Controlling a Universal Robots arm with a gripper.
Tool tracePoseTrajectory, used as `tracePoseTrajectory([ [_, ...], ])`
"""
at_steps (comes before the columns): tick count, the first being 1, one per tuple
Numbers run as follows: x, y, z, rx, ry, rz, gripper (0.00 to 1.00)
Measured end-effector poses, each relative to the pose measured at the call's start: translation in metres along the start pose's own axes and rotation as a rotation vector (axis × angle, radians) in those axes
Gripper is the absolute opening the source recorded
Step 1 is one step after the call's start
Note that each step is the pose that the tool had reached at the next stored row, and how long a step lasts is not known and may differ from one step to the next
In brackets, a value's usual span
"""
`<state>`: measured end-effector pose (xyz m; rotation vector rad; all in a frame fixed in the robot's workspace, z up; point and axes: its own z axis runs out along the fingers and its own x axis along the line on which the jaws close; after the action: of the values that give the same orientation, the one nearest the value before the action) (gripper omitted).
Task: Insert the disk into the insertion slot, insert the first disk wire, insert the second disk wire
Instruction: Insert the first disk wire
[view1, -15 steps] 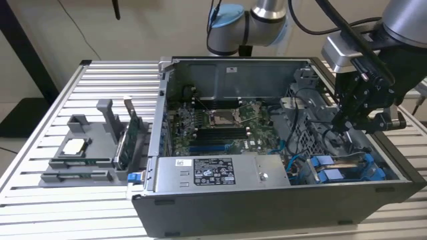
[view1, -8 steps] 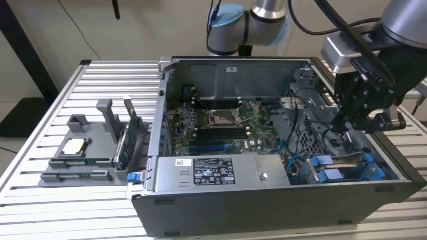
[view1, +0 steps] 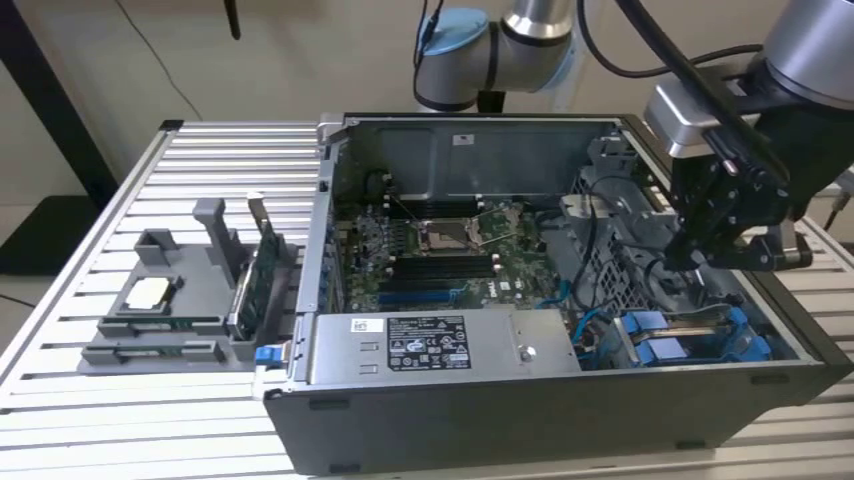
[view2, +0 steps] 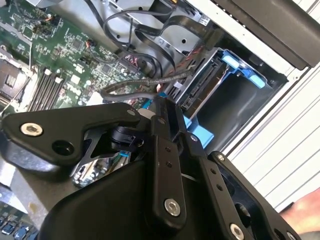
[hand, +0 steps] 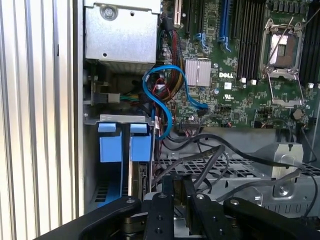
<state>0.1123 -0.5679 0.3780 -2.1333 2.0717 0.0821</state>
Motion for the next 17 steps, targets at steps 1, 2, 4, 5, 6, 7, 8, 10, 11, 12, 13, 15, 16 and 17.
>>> tracePoseTrajectory([
  [1,0.0004,-0.0006,0.0007,0.0,0.0,0.0,0.19],
  [2,0.0007,-0.0012,0.0013,0.0,0.0001,0.0,0.19],
  [4,0.0014,-0.0025,0.0027,0.0,0.0,0.0,0.19],
  [5,0.0018,-0.0032,0.0032,0.0,0.0001,0.0,0.19],
  [6,0.0021,-0.004,0.0039,0.0,0.0001,0.0,0.19],
  [7,0.0024,-0.0047,0.0047,0.0,-0.0001,0.0,0.19],
  [8,0.0027,-0.0054,0.0055,0.0,-0.0003,0.0,0.19],
  [10,0.0032,-0.0067,0.007,0.0,0.0,0.0,0.19],
  [11,0.0035,-0.0074,0.0078,0.0,-0.0001,0.0,0.19],
  [12,0.0037,-0.0081,0.0085,0.0,-0.0001,0.0,0.19],
  [13,0.004,-0.0088,0.009,0.0,0.0001,0.0,0.19],
  [15,0.0045,-0.0103,0.0096,0.0,-0.0001,0.0,0.19],
  [16,0.0046,-0.0109,0.0099,0.0,-0.0002,0.0,0.19],
  [17,0.0048,-0.0115,0.0103,0.0,-0.0002,0.0,0.19],
])
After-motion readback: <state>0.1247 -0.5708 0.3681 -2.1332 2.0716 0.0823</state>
